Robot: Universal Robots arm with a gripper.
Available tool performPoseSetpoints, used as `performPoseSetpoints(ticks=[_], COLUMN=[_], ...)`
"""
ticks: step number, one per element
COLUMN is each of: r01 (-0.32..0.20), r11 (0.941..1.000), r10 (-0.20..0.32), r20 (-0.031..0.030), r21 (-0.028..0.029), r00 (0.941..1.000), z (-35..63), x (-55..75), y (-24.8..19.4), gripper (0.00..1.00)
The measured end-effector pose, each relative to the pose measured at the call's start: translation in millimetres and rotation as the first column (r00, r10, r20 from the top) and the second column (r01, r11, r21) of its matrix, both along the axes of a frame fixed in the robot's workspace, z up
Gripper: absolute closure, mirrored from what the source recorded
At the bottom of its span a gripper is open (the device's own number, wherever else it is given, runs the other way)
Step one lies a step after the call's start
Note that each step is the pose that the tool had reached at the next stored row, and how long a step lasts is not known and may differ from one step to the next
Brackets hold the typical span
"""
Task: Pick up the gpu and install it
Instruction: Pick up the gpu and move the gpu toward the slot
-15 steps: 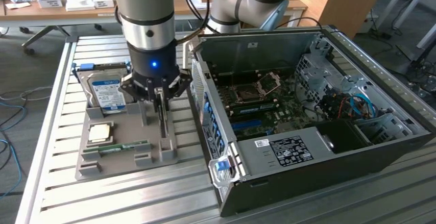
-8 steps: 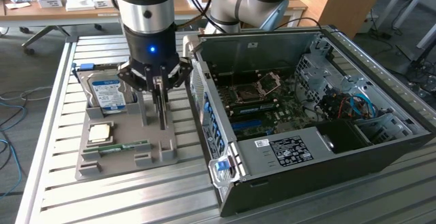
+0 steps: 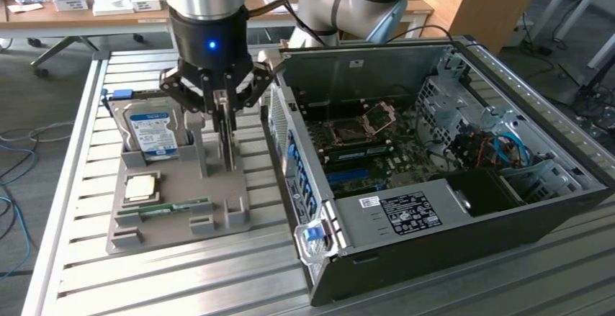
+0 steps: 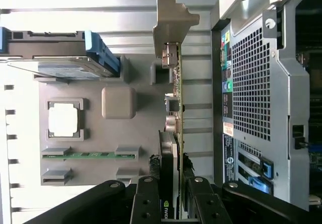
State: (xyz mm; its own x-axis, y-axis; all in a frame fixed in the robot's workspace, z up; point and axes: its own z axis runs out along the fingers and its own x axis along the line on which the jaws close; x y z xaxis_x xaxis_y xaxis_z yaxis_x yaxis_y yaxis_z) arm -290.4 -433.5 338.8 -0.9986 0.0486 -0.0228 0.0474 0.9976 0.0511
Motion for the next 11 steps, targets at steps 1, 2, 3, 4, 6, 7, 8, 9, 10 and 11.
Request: performPoseSetpoints(ticks=[1,2,3,4,6,7,8,9,10,11], r01=[0.000,0.000,0.000,0.000,0.000,0.000,0.000,0.000,0.000,0.000], r11=[1.0000,1.0000,1.0000,1.0000,1.0000,1.0000,1.0000,1.0000,1.0000,1.0000], r10=[0.000,0.000,0.000,0.000,0.000,0.000,0.000,0.000,0.000,0.000], r20=[0.0000,0.0000,-0.0001,-0.0001,0.0001,0.0000,0.0000,0.0000,-0.0001,0.0000], r21=[0.0000,0.0000,0.0000,0.0000,0.0000,0.0000,0.0000,0.0000,-0.0001,0.0000], r00=[1.0000,1.0000,1.0000,1.0000,1.0000,1.0000,1.0000,1.0000,1.0000,1.0000], z=[3.4,6.8,10.2,13.5,20.1,23.4,26.7,30.0,33.3,36.7], x=[0.0,0.0,0.0,0.0,0.0,0.0,0.0,0.0,0.0,0.0], y=[0.0,0.0,0.0,0.0,0.0,0.0,0.0,0.0,0.0,0.0], gripper=[0.73,0.73,0.73,0.73,0.73,0.73,0.73,0.73,0.73,0.73])
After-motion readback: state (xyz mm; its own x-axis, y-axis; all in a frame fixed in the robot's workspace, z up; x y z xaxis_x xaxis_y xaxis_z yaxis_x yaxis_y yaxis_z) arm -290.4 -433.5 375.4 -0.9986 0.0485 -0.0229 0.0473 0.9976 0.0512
